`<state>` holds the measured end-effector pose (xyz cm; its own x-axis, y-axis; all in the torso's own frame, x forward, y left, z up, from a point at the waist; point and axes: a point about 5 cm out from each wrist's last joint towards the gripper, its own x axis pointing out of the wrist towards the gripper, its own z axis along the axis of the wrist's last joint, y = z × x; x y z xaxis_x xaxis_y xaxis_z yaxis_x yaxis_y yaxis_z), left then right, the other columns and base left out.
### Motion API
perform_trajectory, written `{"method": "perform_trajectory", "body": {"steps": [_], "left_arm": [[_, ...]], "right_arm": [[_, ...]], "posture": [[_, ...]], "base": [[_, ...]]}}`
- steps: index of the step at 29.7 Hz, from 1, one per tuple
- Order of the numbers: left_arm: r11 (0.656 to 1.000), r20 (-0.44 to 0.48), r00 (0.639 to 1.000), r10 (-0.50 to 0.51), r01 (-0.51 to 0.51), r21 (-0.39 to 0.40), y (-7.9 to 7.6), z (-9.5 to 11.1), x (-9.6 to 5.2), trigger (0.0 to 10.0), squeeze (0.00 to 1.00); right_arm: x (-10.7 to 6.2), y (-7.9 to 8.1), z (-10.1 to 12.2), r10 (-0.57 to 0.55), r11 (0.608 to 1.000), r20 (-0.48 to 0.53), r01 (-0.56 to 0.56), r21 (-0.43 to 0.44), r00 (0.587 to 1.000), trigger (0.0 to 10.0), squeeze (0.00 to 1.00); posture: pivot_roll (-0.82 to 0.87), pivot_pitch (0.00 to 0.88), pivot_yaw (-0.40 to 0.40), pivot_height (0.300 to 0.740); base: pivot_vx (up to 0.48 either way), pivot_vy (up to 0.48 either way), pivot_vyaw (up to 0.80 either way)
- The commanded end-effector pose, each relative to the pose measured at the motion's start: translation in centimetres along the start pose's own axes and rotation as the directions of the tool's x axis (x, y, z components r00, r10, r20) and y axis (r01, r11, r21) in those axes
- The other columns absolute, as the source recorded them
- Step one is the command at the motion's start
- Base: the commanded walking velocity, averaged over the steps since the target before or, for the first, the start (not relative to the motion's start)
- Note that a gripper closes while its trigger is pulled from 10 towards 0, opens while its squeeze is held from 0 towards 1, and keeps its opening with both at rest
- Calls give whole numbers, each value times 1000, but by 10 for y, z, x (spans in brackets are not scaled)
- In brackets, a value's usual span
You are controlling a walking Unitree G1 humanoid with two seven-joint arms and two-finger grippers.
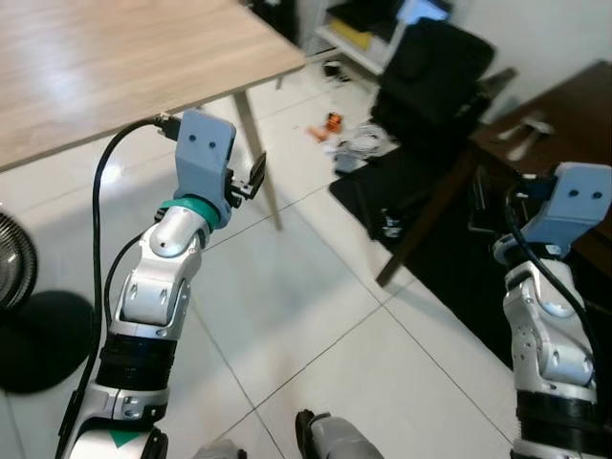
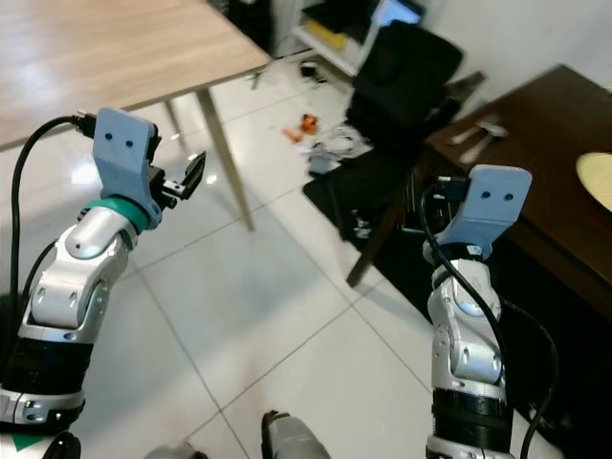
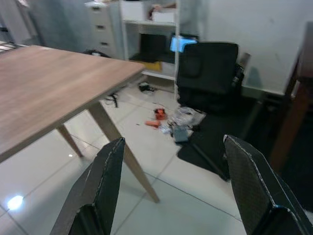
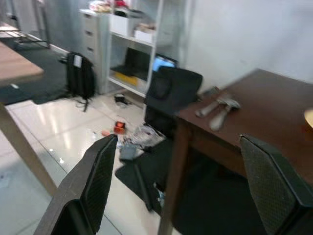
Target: Setting the table
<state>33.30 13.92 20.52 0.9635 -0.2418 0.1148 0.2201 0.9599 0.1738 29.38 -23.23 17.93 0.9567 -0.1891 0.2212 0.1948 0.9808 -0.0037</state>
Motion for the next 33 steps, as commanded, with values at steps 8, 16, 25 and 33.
{"method": "perform_trajectory", "body": {"steps": [8,16,25,33], "left_arm": [[1000,-13,1000,-1,1,8,-1,-3,0,10000,0],[999,-27,999,44,-43,23,9,-8,-2,10000,0],[998,-38,998,50,-49,43,16,-11,-2,10000,0],[999,-40,999,5,-3,44,10,-11,0,10000,0]], "right_arm": [[-1,0,-3,1,1000,-14,-1,-9,1000,10000,0],[0,1,0,4,1000,-7,-4,2,1000,10000,0],[1,6,1,17,1000,-6,-17,22,1000,10000,0],[1,8,0,19,999,-10,-19,34,1000,10000,0]], "posture": [[15,36,6,740],[17,40,1,740],[22,43,-2,740],[21,40,0,740]], "base": [[0,0,-800],[0,0,-800],[0,0,-800],[0,0,-800]]}}
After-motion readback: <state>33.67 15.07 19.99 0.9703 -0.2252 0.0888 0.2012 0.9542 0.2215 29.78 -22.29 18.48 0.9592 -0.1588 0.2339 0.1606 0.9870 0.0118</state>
